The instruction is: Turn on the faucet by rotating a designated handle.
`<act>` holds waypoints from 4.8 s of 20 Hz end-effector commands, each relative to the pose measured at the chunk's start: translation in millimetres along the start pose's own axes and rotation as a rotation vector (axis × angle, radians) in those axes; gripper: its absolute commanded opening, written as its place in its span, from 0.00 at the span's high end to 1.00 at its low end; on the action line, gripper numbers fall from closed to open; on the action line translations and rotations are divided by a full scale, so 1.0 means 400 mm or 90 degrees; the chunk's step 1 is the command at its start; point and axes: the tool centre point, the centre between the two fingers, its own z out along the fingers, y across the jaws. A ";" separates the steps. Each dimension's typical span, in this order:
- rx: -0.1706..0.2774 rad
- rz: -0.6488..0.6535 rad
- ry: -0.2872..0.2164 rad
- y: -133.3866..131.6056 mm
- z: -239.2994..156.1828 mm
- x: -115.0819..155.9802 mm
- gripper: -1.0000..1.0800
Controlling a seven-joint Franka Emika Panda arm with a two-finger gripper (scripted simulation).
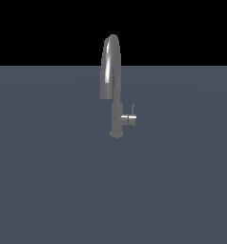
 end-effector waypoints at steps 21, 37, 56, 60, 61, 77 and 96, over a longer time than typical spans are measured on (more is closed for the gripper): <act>0.229 0.222 -0.195 0.006 0.081 0.367 1.00; 0.425 0.406 -0.361 0.067 0.239 0.627 1.00; 0.663 0.635 -0.563 0.138 0.537 0.844 1.00; 0.683 0.654 -0.580 0.140 0.567 0.856 1.00; 0.685 0.657 -0.582 0.140 0.571 0.858 1.00; 0.689 0.660 -0.585 0.142 0.570 0.807 1.00; 0.693 0.657 -0.577 0.151 0.579 0.728 1.00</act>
